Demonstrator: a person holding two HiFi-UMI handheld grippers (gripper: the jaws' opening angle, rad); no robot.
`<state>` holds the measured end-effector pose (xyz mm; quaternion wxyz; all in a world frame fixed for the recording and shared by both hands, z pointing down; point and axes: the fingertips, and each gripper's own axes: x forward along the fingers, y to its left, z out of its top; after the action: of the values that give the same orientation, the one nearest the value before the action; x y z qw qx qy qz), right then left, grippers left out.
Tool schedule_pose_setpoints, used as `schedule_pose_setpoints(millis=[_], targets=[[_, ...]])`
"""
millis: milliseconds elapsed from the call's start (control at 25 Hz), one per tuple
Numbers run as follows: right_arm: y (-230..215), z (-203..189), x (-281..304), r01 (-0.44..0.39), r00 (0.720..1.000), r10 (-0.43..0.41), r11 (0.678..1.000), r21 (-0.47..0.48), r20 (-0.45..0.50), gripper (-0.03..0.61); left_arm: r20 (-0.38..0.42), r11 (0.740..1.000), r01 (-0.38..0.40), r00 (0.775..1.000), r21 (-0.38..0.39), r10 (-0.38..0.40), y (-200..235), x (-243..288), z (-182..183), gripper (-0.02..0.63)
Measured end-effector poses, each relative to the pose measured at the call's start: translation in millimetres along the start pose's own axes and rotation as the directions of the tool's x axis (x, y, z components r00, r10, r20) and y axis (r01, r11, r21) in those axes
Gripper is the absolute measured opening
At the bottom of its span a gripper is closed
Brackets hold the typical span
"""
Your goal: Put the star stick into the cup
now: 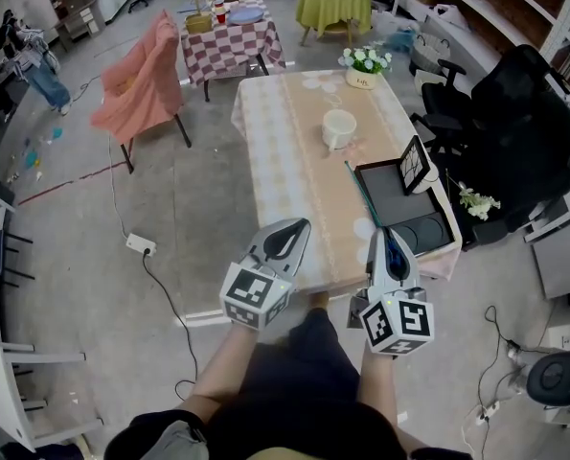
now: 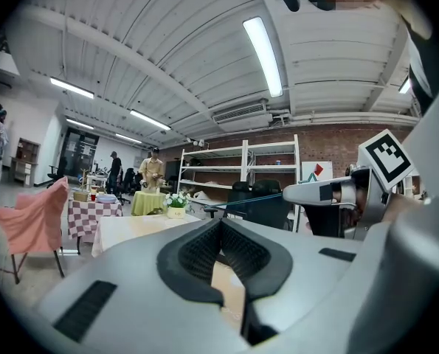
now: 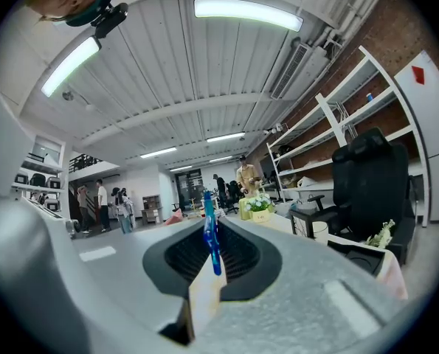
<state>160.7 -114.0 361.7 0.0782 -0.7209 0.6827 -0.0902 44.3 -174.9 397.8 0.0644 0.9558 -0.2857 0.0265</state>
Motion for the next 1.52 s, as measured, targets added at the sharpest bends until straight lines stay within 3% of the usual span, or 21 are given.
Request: schedule_pose_setpoints(millis=[1200, 1520], targets=[[-60, 11, 140, -0.118, 0.991, 0.117, 0.993, -0.016, -0.06, 0.021, -0.006, 0.992, -0.126, 0.992, -0.024, 0.126, 61, 118, 14, 0.009], [-76, 2, 171, -0.136, 0.986, 0.134, 0.991, -0.013, -0.096, 0.021, -0.028, 0.988, -0.149, 0.989, -0.037, 0.148, 72, 145, 2, 0.009]])
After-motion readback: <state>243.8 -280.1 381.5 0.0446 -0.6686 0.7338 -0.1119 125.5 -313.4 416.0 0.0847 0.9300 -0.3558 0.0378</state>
